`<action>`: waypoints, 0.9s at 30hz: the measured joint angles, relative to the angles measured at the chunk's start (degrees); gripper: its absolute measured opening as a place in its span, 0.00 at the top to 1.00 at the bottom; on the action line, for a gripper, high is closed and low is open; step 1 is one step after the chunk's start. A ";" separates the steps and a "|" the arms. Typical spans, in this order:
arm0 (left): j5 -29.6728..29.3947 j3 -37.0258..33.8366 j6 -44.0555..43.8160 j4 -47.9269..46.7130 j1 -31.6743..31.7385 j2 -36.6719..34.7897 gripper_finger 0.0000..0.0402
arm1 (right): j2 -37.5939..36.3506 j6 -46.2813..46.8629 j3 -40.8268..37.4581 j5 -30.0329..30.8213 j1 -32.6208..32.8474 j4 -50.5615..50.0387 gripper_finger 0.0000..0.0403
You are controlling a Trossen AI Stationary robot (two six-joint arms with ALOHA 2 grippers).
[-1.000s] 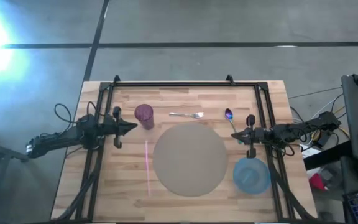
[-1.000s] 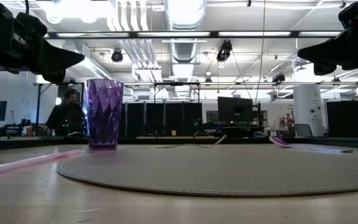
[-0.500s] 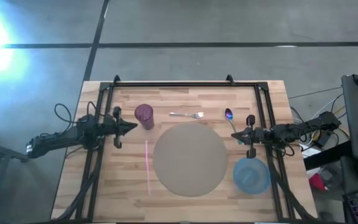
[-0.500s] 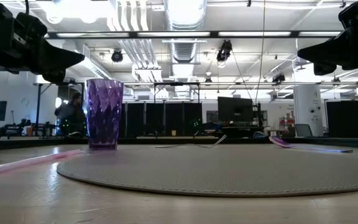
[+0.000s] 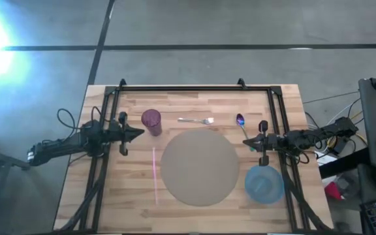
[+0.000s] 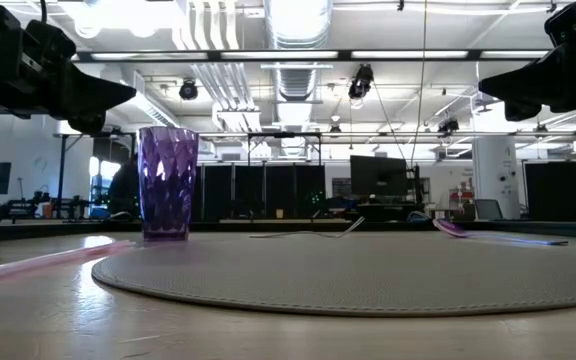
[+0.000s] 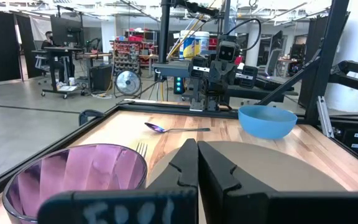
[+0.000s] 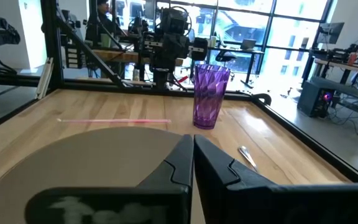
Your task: Pick & Place Utensil
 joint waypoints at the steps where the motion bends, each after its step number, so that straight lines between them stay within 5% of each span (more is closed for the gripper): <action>1: 0.00 0.00 0.00 0.00 0.00 -0.01 1.00 | 0.00 0.05 0.00 0.01 -0.01 0.02 0.98; 17: 0.00 0.00 -0.02 0.02 0.02 -0.02 1.00 | 0.02 -0.20 0.00 0.00 0.00 0.52 0.98; 27: 0.00 0.00 0.00 0.02 0.00 0.00 1.00 | 0.02 10.56 0.00 0.00 -0.02 0.47 0.98</action>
